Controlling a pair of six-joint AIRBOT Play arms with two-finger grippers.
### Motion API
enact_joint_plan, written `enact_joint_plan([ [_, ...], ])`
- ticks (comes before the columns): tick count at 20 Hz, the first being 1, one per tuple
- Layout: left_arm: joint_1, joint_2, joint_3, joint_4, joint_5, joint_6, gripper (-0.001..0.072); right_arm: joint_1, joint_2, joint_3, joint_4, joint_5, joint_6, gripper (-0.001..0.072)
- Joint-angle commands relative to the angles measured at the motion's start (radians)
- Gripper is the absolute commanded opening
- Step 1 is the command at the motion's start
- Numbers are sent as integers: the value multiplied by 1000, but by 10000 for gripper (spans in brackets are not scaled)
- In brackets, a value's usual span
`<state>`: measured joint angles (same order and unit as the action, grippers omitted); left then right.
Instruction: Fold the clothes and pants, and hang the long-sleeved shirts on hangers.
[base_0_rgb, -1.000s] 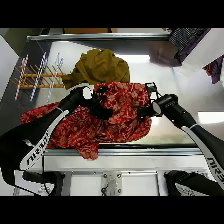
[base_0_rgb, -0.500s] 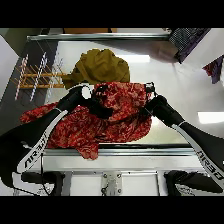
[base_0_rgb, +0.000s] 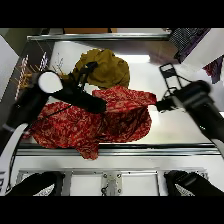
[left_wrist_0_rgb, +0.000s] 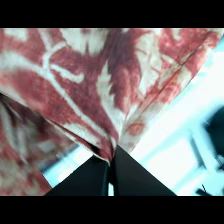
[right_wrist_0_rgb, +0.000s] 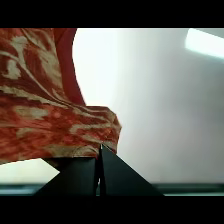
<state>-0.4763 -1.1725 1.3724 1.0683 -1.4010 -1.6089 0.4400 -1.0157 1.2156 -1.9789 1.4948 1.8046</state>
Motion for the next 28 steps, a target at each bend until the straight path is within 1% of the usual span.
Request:
enact_joint_plan([
  [1, -103, 182, -38, 11, -101, -158, 13, 0, 222, 34, 210, 354, 19, 13],
  [3, -201, 242, -113, 11, -90, -246, 12, 0, 291, 27, 413, 346, 124, 13],
  [4, -238, 252, -146, 11, -92, -271, 13, 0, 301, 27, 482, 346, 158, 13],
  [5, -264, 253, -179, 11, -92, -275, 12, 0, 297, 27, 520, 344, 167, 13],
  [7, -261, 222, -225, 13, -78, -253, 12, 0, 264, 27, 514, 318, 152, 13],
  [9, -180, 128, -233, 12, -45, -151, 12, -2, 189, 27, 464, 233, 92, 13],
  [10, -119, 72, -232, 11, 2, -114, 12, -3, 137, 27, 445, 175, 67, 13],
  [11, -50, 9, -222, 9, 56, -95, 12, -3, 75, 28, 427, 105, 41, 13],
  [13, 74, -137, -150, 5, 140, -83, 12, -25, -56, 29, 410, -45, 26, 13],
  [15, 155, -280, -29, 2, 152, -73, 12, -69, -176, 32, 412, -198, 27, 13],
  [17, 196, -386, 86, 3, 145, -55, 13, -108, -271, 55, 412, -266, 47, 13],
  [18, 208, -420, 131, 2, 143, -56, 158, -121, -306, 70, 412, -274, 51, 13],
  [19, 217, -446, 173, 3, 141, -63, 581, -130, -326, 80, 412, -279, 50, 13],
  [20, 219, -462, 214, 4, 123, -75, 691, -133, -332, 84, 412, -285, 50, 13],
  [23, 174, -456, 266, 48, 109, -75, 690, -131, -315, 85, 413, -286, 50, 13],
  [25, 85, -450, 263, 163, 106, -85, 690, -131, -285, 85, 413, -272, 51, 13],
  [26, 31, -456, 263, 231, 105, -105, 690, -131, -268, 85, 414, -267, 53, 13],
  [28, -82, -485, 264, 349, 127, -120, 690, -131, -225, 85, 425, -263, 55, 13],
])
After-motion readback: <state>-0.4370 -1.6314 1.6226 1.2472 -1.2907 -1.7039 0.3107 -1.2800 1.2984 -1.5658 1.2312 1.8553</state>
